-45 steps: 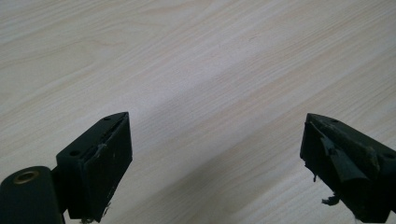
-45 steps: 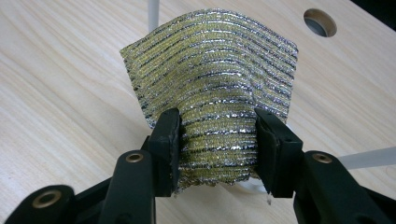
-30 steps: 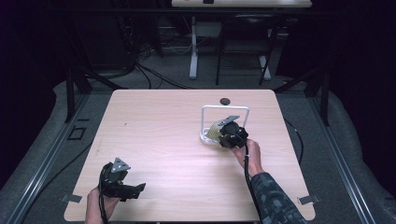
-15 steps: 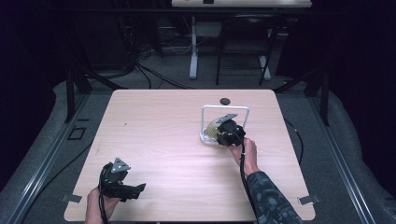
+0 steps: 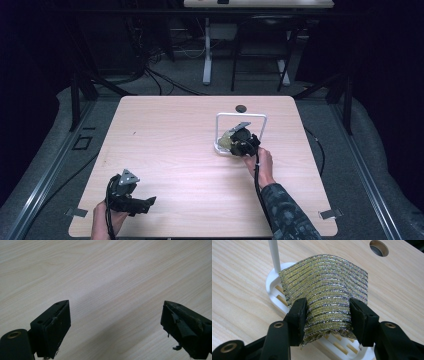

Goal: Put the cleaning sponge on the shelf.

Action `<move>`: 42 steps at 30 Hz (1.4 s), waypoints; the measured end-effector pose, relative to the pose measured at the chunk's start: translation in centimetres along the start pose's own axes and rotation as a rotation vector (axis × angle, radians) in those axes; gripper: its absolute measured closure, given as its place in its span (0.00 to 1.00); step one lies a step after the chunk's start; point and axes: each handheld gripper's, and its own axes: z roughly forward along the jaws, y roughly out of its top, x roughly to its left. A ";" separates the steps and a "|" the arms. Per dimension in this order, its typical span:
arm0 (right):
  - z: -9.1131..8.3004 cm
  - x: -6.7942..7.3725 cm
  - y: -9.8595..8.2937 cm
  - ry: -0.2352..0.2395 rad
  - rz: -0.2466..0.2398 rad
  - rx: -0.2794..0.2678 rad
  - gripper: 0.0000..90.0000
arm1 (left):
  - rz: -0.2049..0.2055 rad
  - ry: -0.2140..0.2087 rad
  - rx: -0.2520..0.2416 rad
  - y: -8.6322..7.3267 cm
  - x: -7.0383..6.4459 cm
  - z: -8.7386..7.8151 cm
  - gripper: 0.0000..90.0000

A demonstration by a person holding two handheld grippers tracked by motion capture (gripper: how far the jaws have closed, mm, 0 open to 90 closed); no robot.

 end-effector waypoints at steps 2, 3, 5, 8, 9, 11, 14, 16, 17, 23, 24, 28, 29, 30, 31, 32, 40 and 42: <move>0.1 0.0 0.0 -0.001 0.001 0.003 0.55 | 0.000 0.000 0.000 0.0 0.0 0.0 0.10; 0.1 0.1 0.0 -0.001 0.003 0.006 0.55 | 0.001 -0.003 0.003 0.0 0.0 0.0 0.10; 0.3 0.0 -0.1 -0.004 0.002 0.008 0.55 | 0.001 -0.003 0.004 0.0 0.0 0.0 0.10; 0.5 0.1 -0.3 -0.005 0.006 0.017 0.54 | 0.001 -0.002 0.003 0.0 0.0 0.0 0.10; 0.7 0.1 -0.4 -0.006 0.006 0.023 0.54 | 0.001 -0.002 0.003 0.0 0.0 0.0 0.10; 0.9 0.1 -0.5 -0.009 0.007 0.026 0.54 | 0.002 -0.004 0.003 0.0 0.0 0.0 0.10; 1.0 0.1 -0.7 -0.009 0.009 0.029 0.53 | 0.003 -0.004 0.003 0.0 0.0 0.0 0.10; 1.0 0.2 -0.6 -0.015 0.005 0.030 0.52 | 0.003 -0.004 0.003 0.0 0.0 0.0 0.10; 1.0 0.2 -0.6 -0.015 0.005 0.030 0.52 | 0.003 -0.004 0.003 0.0 0.0 0.0 0.10; 1.1 0.2 -0.6 -0.015 -0.002 0.034 0.50 | 0.005 -0.001 0.001 0.0 0.0 0.0 0.10; 1.1 0.2 -0.6 -0.013 -0.002 0.034 0.47 | 0.004 -0.001 -0.001 0.0 -0.1 0.0 0.10; 1.0 0.2 -0.6 -0.016 -0.004 0.035 0.44 | 0.008 -0.002 0.000 0.0 -0.1 0.1 0.10; 1.1 0.2 -0.6 -0.018 -0.002 0.031 0.43 | 0.008 -0.002 0.001 0.0 -0.1 0.1 0.10; 1.0 0.2 -0.6 -0.020 -0.005 0.036 0.42 | 0.009 -0.004 0.004 0.0 -0.1 0.0 0.10; 0.9 0.2 -0.6 -0.021 -0.003 0.033 0.42 | 0.009 -0.003 0.002 0.0 -0.1 0.0 0.10; 0.9 0.2 -0.6 -0.017 -0.001 0.030 0.42 | 0.011 -0.003 0.001 0.0 -0.1 0.0 0.10; 0.6 0.2 -0.6 -0.006 -0.006 0.032 0.39 | 0.013 -0.003 0.003 0.0 -0.2 0.0 0.10; 0.4 0.1 -0.6 -0.001 0.004 0.019 0.36 | 0.012 -0.008 0.002 0.0 -0.2 -0.1 0.11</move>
